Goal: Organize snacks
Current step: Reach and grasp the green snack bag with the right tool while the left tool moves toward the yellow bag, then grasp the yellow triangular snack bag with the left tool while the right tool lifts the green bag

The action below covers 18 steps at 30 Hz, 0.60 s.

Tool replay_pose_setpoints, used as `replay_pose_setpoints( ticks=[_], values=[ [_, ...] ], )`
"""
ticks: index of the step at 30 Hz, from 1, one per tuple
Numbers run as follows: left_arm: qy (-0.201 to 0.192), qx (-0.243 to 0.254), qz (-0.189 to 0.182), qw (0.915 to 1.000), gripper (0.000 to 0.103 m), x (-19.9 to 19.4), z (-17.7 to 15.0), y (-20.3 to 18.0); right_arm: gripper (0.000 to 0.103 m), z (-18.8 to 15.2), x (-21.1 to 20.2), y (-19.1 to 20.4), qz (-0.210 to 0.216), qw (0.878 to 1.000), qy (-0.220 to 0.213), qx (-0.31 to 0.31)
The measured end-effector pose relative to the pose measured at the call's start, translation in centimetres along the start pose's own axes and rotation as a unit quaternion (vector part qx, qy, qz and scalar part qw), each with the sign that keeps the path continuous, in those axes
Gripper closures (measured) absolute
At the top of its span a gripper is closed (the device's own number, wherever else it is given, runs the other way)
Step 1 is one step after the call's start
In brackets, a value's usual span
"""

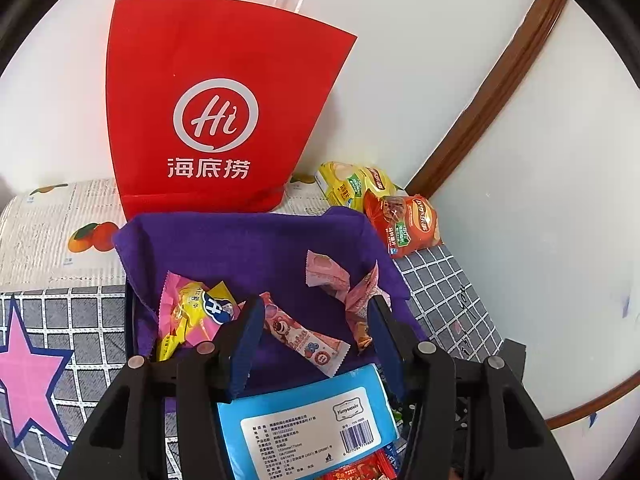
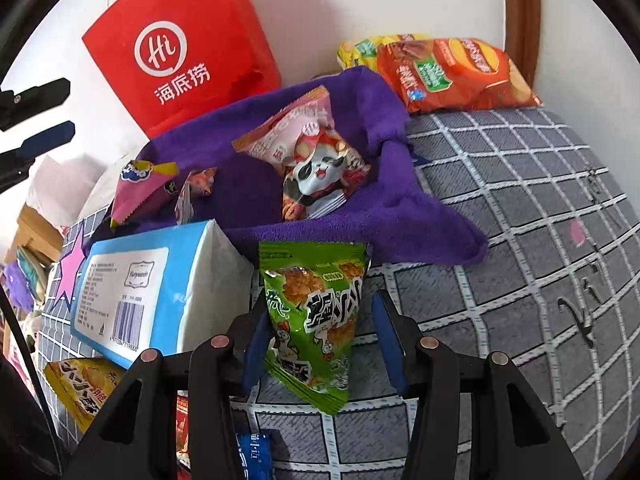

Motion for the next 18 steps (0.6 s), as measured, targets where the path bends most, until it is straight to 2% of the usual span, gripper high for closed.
replay_pose_setpoints(
  ticks=[1, 3, 7, 11, 15, 18],
  values=[
    [0.0, 0.001, 0.001, 1.0, 0.052, 0.0, 0.0, 0.0, 0.064, 0.0, 0.0, 0.2, 0.005, 1.0, -0.005, -0.001],
    [0.0, 0.003, 0.002, 1.0, 0.052, 0.0, -0.1, -0.2, 0.068, -0.2, -0.5, 0.4, 0.002, 1.0, -0.01, -0.005],
    [-0.001, 0.011, 0.005, 0.9999, 0.052, -0.1, -0.3, -0.6, 0.068, -1.0, -2.8, -0.2, -0.024, 0.999, -0.027, -0.01],
    [0.0, 0.026, 0.013, 0.9996, 0.052, -0.3, -0.8, -1.3, 0.068, -2.1, -6.1, -1.7, -0.03, 0.999, -0.044, 0.0],
    [-0.003, 0.044, 0.042, 0.9982, 0.052, -0.3, -1.6, -2.3, 0.068, -3.7, -8.7, -3.2, -0.054, 0.996, -0.067, 0.008],
    [0.001, 0.053, 0.047, 0.9975, 0.052, -0.7, -2.8, -2.8, 0.068, -4.8, -9.2, -4.0, -0.059, 0.996, -0.069, 0.016]
  ],
)
Point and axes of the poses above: each gripper's, at about its wrist camera, not at the fingertips, and x roughly the way its jaws point, y to its left, z to its top, the point moved 4 cm from there along x, roughly the way its jaws point, and after that the axes turned 10 degrees about -x, right-handed, at the moved point
